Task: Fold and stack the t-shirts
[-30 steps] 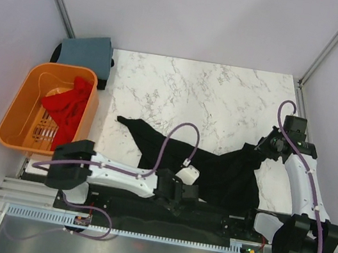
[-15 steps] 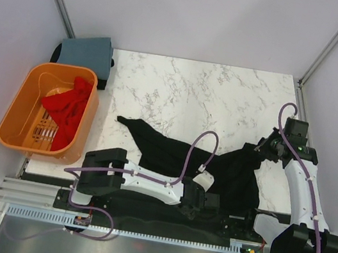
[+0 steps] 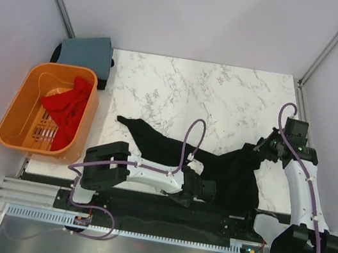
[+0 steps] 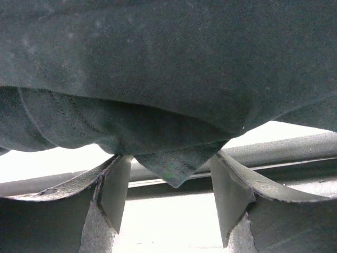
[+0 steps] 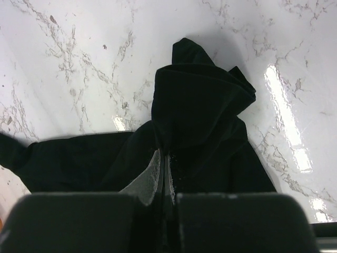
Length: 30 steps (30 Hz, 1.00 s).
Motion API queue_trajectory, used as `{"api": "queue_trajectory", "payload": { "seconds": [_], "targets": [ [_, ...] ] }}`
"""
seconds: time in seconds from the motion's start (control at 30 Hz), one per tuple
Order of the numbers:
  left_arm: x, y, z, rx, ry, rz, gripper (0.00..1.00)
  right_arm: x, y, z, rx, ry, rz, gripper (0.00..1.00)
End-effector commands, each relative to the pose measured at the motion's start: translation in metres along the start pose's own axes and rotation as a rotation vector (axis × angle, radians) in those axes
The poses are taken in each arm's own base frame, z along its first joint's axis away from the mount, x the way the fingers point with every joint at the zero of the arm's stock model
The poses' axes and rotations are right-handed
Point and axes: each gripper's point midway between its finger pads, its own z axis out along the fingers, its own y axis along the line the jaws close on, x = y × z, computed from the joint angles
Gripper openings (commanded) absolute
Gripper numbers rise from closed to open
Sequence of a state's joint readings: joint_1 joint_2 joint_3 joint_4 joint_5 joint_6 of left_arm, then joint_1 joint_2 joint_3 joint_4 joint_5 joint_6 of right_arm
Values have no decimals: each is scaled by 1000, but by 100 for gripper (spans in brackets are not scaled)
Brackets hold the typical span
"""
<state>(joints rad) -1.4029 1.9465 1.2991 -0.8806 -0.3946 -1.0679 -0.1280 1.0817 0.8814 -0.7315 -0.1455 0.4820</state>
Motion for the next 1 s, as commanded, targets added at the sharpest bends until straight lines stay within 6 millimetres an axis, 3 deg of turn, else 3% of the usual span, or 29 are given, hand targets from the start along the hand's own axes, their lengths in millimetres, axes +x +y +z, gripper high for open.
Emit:
{"api": "queue_trajectory", "payload": {
  "seconds": [0.0,0.1,0.13,0.2,0.23,0.4,0.47,0.5,0.53,0.6,0.67,0.77,0.8,0.87,0.9,0.97],
  "targets": [
    [-15,28,27,-158,-74,-28,68,-4,4,-4,-22,-27,-9,0],
    [-18,30,27,-158,-79,-41,57,-2,3,-4,-22,-25,-12,0],
    [-18,31,27,-157,-84,-45,42,-1,3,-4,-22,-22,-11,0],
    [-23,30,20,-140,-103,-55,24,-1,4,-6,-26,-24,-13,0],
    [-22,32,18,-140,-105,-51,6,-1,4,-6,-26,-26,-11,0],
    [-30,40,-6,-113,-145,-37,2,-9,21,-23,-87,-35,2,0],
    [-42,45,-43,-76,-199,-60,2,-12,26,-36,-97,-44,3,0],
    [-50,50,-58,-73,-241,-78,2,-25,34,-48,-115,-81,-3,0],
    [-60,62,-96,-40,-283,-96,2,-29,38,-56,-125,-95,-3,0],
    [-78,80,-135,-21,-374,-142,2,-41,53,-84,-168,-138,1,0],
    [-95,105,-187,45,-447,-198,2,-47,68,-105,-226,-156,8,0],
    [-118,130,-246,140,-557,-246,2,-65,92,-151,-313,-236,7,0],
    [-125,144,-266,174,-606,-239,2,-76,103,-177,-350,-296,-8,0],
    [-138,164,-305,240,-685,-240,2,-84,111,-203,-375,-341,-22,0],
    [-149,180,-334,286,-756,-240,2,-94,123,-234,-422,-408,-52,0],
    [-159,192,-363,345,-832,-228,2,-103,134,-267,-471,-492,-91,0]
  ]
}}
